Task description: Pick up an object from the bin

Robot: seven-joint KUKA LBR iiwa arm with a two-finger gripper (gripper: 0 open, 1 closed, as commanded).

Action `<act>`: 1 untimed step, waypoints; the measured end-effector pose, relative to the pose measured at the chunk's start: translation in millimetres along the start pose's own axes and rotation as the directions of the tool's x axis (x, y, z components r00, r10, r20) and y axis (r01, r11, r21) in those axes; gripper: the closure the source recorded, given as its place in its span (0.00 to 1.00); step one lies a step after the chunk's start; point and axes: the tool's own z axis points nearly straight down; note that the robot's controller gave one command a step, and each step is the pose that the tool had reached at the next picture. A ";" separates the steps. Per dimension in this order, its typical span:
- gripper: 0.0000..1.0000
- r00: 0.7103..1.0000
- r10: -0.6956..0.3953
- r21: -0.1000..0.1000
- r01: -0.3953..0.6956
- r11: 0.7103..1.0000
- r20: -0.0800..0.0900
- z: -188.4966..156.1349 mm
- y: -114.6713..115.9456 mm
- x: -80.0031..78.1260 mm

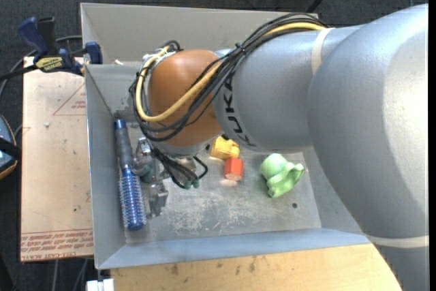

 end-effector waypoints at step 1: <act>0.00 0.893 -0.450 0.004 0.450 0.893 0.006 47.0 6.6 -24.7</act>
Offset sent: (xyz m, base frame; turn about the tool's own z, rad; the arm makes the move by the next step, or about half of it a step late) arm 0.0286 0.0177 -0.0660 -0.5415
